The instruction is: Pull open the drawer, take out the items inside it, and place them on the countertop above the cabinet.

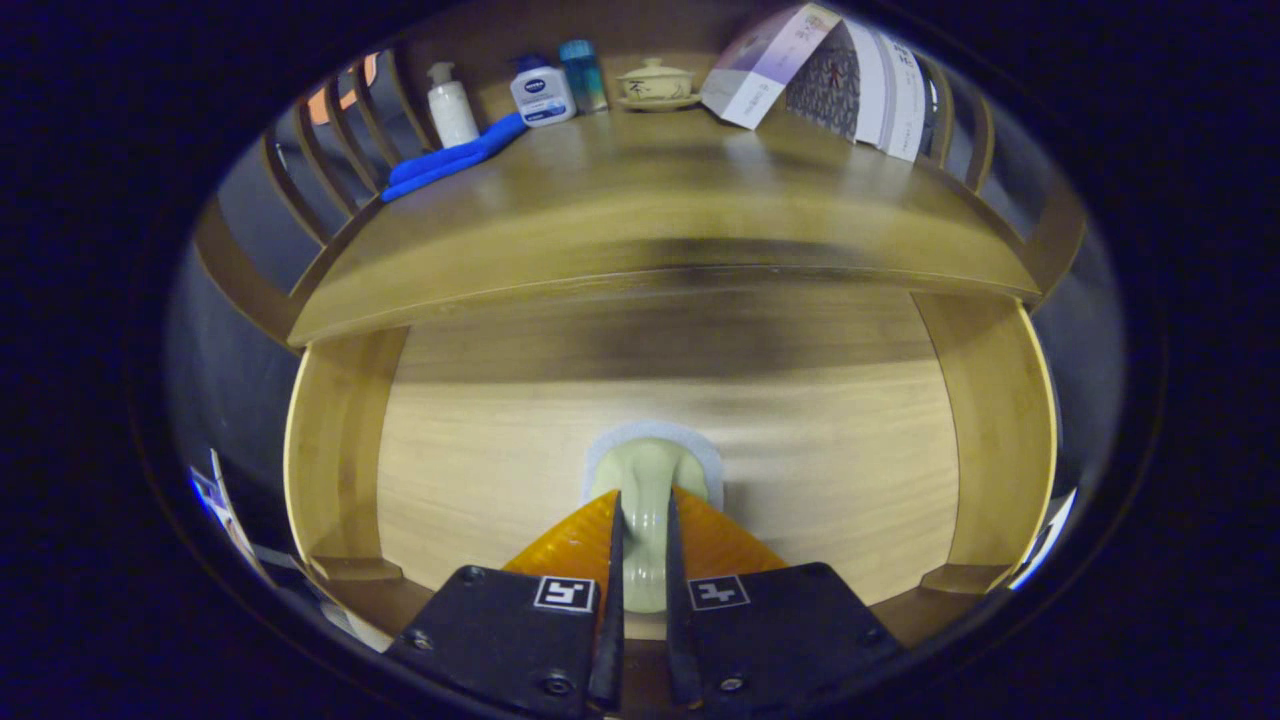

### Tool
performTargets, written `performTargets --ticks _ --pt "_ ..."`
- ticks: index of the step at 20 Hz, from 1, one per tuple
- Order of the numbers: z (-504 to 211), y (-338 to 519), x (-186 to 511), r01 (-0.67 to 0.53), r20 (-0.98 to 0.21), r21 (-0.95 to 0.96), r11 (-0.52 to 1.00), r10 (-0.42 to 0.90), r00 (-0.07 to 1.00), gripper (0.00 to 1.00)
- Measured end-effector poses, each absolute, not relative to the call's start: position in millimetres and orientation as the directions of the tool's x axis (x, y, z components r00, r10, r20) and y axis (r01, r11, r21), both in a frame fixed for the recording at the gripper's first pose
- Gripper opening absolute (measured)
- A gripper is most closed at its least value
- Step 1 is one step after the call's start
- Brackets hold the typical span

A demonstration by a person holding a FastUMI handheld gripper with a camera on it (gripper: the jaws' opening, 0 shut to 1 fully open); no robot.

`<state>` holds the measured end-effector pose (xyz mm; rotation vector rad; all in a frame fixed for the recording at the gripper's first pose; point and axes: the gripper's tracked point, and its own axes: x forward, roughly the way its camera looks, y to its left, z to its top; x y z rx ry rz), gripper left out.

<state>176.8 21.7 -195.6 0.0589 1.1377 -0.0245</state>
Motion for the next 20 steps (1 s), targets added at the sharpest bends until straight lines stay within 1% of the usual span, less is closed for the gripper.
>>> performTargets --ticks 10,13,20 --pt "-112 28 162 -0.002 -0.856 0.078 0.997 0.068 0.513 0.21" --pt "-88 26 169 -0.008 -0.837 0.071 0.997 0.064 0.543 0.21" --pt "-52 24 213 0.017 -0.826 0.095 0.995 0.069 0.56 0.21"
